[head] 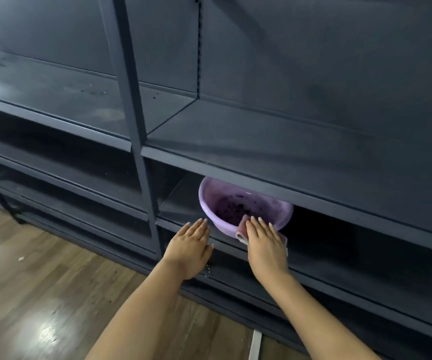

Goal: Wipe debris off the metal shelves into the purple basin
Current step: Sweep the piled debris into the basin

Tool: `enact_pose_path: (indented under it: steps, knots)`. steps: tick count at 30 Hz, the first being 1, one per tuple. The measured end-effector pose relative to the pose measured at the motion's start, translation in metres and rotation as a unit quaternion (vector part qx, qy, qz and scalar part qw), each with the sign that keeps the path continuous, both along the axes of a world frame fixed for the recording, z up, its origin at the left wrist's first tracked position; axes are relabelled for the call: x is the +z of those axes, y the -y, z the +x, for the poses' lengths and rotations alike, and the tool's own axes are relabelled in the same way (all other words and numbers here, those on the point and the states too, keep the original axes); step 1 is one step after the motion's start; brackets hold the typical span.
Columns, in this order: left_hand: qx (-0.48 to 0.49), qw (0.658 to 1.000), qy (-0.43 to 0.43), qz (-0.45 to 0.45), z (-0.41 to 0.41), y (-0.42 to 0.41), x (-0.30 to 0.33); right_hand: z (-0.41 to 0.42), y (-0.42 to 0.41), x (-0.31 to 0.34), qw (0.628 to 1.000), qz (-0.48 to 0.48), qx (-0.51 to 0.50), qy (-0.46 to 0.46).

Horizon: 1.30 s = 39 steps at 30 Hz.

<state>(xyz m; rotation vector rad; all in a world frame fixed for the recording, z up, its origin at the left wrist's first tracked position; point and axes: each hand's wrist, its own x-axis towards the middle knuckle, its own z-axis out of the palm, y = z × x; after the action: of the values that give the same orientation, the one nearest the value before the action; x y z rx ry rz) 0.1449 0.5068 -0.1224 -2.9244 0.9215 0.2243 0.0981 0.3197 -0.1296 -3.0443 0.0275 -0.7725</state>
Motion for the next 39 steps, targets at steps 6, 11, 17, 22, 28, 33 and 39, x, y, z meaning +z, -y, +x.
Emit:
enact_pose_path:
  steps: [6, 11, 17, 22, 28, 33, 39]
  knots:
    - [0.036, 0.995, -0.076, -0.046, -0.002, 0.036, -0.018, -0.016, 0.039, -0.023, 0.998, 0.009, -0.032, -0.046]
    - [0.195, 0.924, -0.244, -0.222, 0.001, 0.069, -0.037, -0.029, 0.057, -0.047, 0.996, 0.019, -0.047, -0.071]
    - [0.358, 0.766, -0.324, -0.425, 0.013, 0.108, -0.047, -0.026, 0.073, -0.059, 0.996, 0.016, -0.038, -0.080]
    - [0.455, 0.642, -0.322, -0.527, 0.038, 0.125, -0.057, -0.011, 0.080, -0.065, 0.997, 0.020, -0.033, -0.071]
    - [0.524, 0.510, -0.335, -0.594, 0.055, 0.134, -0.072, -0.009, 0.078, -0.075, 0.996, 0.000, -0.046, -0.082]
    - [0.526, 0.471, -0.344, -0.619, 0.063, 0.130, -0.075, -0.012, 0.069, -0.077, 0.995, 0.000, -0.059, -0.082]
    - [0.526, 0.470, -0.343, -0.621, 0.068, 0.093, -0.076, -0.021, 0.051, -0.076, 0.995, 0.021, -0.057, -0.078]
